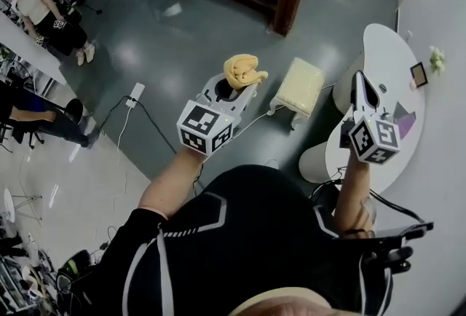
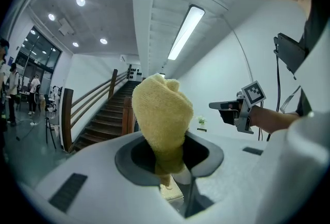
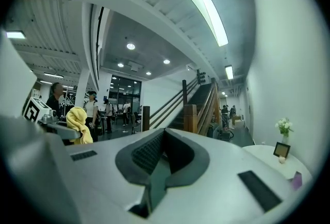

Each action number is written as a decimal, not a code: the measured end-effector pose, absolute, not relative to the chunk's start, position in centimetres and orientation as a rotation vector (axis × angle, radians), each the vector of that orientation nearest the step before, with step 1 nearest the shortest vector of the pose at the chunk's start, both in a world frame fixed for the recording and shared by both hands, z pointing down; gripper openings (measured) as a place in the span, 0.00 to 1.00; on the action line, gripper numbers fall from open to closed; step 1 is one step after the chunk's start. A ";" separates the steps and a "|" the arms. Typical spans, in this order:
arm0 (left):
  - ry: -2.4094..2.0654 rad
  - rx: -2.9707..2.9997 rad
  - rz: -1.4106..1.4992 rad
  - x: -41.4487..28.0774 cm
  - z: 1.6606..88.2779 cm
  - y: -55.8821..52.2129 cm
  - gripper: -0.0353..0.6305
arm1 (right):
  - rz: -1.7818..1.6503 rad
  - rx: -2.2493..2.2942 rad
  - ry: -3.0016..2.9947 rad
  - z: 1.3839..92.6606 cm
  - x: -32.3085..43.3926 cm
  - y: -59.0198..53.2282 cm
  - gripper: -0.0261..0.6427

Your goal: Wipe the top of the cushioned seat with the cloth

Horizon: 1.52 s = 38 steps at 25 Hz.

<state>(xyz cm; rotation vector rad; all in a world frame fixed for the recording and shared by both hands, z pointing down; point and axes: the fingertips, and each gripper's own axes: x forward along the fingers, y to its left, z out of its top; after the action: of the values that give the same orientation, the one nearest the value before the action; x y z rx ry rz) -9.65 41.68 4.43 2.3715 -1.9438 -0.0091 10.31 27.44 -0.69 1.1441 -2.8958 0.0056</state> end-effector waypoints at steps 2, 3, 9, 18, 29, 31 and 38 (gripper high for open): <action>-1.948 2.367 -0.005 -9.3 4.4 39.3 0.21 | 0.020 1.120 -2.907 -0.6 10.7 24.8 0.05; -1.949 2.370 0.002 -9.0 4.3 38.2 0.21 | 0.028 1.111 -2.911 -0.5 10.9 23.5 0.05; -1.950 2.369 0.051 -7.6 4.3 31.5 0.21 | 0.046 1.075 -2.916 0.2 11.7 17.1 0.05; -1.880 2.377 0.163 -3.5 7.0 22.1 0.21 | 0.096 1.073 -2.924 2.8 14.8 8.4 0.05; -1.644 2.509 0.143 -8.3 10.2 12.4 0.21 | 0.096 1.270 -2.782 5.1 10.8 2.5 0.05; -1.590 2.543 0.140 -9.7 10.6 10.4 0.21 | 0.105 1.332 -2.738 5.4 9.9 1.3 0.05; -1.456 2.610 0.116 -14.2 11.5 3.7 0.21 | 0.132 1.466 -2.629 6.3 6.6 -2.8 0.05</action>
<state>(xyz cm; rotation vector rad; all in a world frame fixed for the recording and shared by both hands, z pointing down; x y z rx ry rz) -14.24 3.69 11.52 2.6097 -1.4555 0.1156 6.57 -2.84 6.28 1.4657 -2.6291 0.1321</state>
